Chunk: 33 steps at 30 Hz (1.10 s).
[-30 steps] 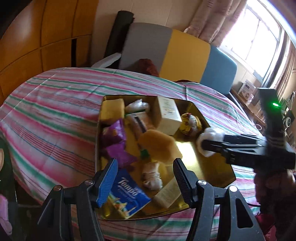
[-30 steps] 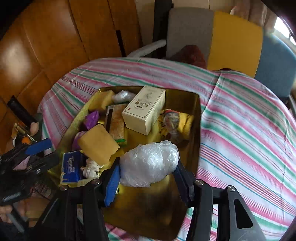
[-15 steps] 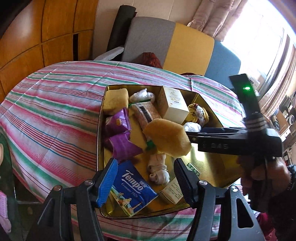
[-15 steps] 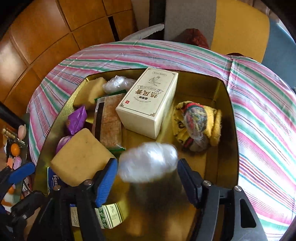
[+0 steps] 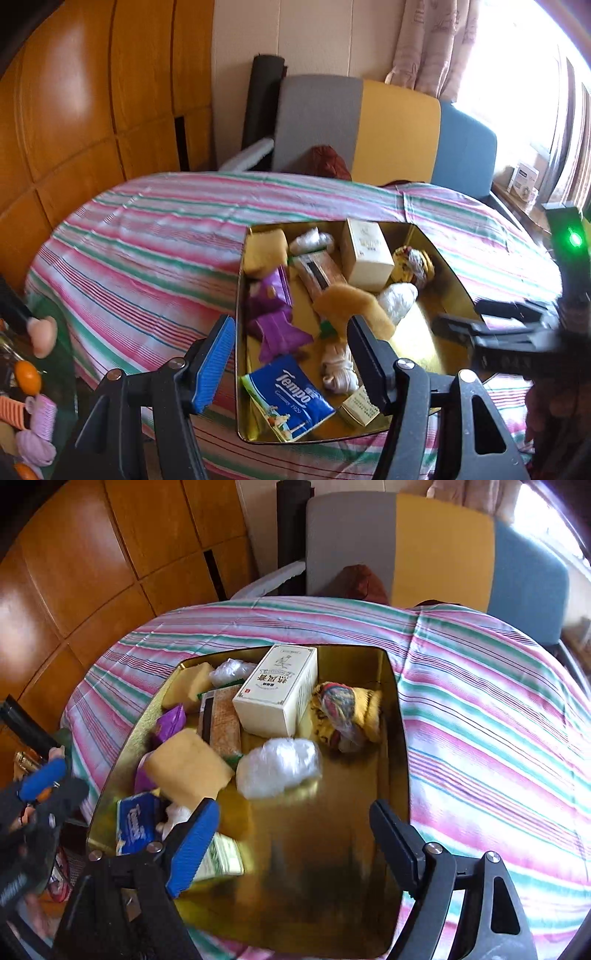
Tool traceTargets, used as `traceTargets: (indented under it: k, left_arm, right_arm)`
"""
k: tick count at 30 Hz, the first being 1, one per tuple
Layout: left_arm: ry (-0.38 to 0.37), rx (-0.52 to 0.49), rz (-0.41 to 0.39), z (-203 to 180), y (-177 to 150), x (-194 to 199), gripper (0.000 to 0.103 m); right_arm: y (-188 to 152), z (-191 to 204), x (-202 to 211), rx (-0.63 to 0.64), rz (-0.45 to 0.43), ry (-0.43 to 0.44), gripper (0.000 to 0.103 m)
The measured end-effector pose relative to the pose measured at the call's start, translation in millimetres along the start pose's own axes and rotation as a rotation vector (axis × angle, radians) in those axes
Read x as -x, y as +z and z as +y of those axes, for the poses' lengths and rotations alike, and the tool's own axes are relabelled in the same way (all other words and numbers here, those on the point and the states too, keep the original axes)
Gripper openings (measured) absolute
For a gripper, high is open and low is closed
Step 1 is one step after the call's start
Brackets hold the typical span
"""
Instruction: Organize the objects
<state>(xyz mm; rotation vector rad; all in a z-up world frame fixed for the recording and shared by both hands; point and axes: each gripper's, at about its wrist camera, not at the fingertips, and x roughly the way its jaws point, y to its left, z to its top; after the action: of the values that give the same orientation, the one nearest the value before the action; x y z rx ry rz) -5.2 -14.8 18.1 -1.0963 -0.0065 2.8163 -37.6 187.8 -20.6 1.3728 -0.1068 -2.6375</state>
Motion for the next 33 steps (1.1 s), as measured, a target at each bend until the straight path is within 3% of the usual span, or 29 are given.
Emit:
traceTargets:
  k: [2, 4, 6, 10, 16, 28, 33]
  left_arm:
    - [0.005, -0.001, -0.005, -4, 3, 3, 0.065]
    - [0.008, -0.006, 0.001, -7, 5, 6, 0.075]
    - [0.009, -0.011, 0.003, -12, 4, 8, 0.078]
    - [-0.038, 0.0, 0.023, -17, 0, 10, 0.079]
    - [0.018, -0.059, -0.017, -31, -7, 20, 0.079]
    - [0.02, -0.05, -0.039, -29, -8, 27, 0.079]
    - [0.02, -0.043, -0.046, -26, -8, 27, 0.074]
  right_arm:
    - [-9, -2, 10, -0.01, -0.015, -0.005, 0.086]
    - [-17, -2, 19, -0.022, -0.033, -0.01, 0.086]
    - [-25, -2, 26, -0.031, -0.051, -0.018, 0.087]
    - [-38, 1, 33, -0.026, -0.073, -0.042, 0.087]
    - [-45, 3, 36, -0.026, -0.092, -0.059, 0.087]
    - [-45, 0, 42, -0.054, -0.125, -0.084, 0.088]
    - [-44, 1, 39, -0.05, -0.118, -0.087, 0.089]
